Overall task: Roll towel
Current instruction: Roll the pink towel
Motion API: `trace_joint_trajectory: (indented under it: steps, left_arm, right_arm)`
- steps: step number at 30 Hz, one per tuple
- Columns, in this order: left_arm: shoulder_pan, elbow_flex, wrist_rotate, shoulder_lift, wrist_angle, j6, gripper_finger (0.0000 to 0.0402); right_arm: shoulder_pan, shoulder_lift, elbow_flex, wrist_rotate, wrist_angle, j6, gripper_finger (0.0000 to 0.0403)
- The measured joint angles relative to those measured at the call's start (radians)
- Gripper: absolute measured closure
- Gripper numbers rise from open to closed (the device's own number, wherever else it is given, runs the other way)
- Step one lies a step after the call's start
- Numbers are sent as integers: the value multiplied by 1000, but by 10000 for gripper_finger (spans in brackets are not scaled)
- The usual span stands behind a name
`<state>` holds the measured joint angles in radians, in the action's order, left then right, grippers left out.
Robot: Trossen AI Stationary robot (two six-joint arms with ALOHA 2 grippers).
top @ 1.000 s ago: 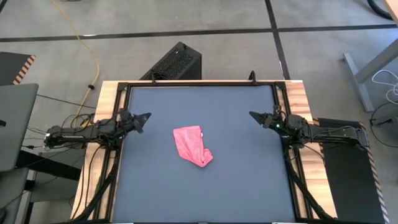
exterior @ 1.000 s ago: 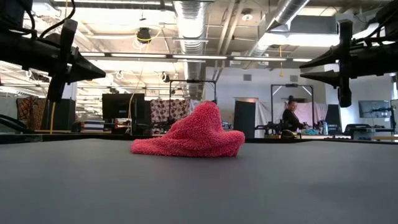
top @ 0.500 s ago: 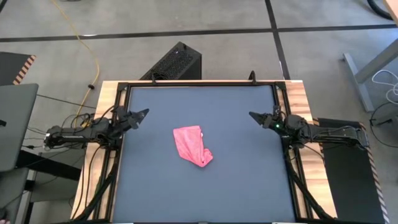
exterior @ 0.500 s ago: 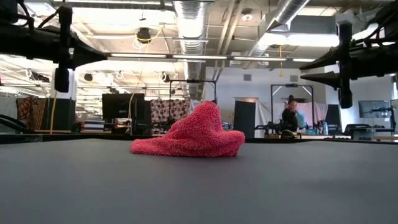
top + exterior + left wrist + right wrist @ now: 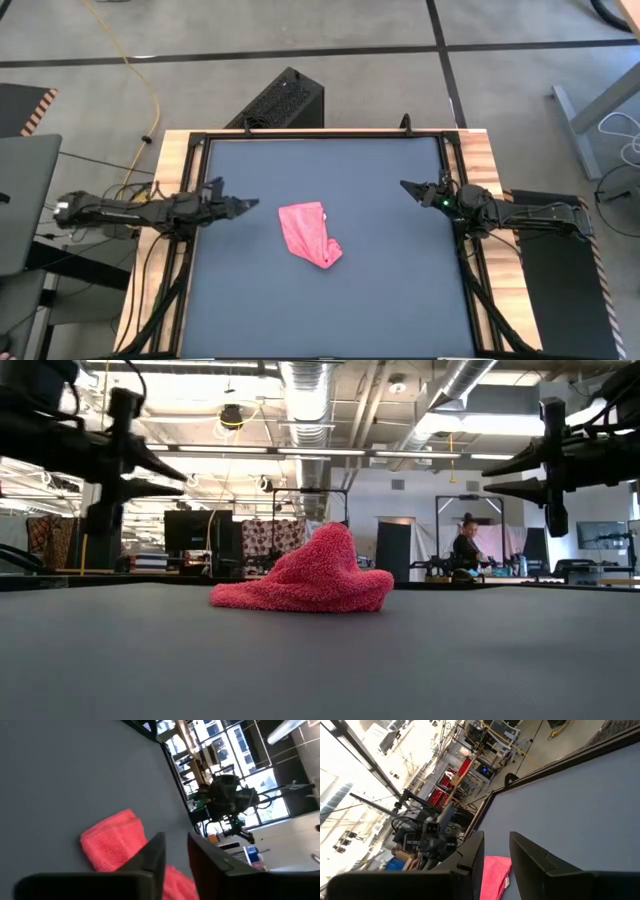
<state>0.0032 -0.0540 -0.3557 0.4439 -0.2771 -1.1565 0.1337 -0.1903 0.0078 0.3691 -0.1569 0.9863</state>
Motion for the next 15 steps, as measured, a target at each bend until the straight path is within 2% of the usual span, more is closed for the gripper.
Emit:
trace_joint_trajectory:
  steps: [4,9,12,15]
  left_arm:
    - [0,-28,22,313,-279,43,259]
    - [0,-239,177,744,-274,36,204]
    - [0,-392,276,974,-273,7,193]
    - [3,-524,396,1121,-275,33,193]
  right_arm:
    - [0,0,0,0,6,0,282]
    - [-10,0,0,-3,19,0,282]
    - [-10,0,0,-14,30,0,282]
    - [-12,0,0,-53,30,1,282]
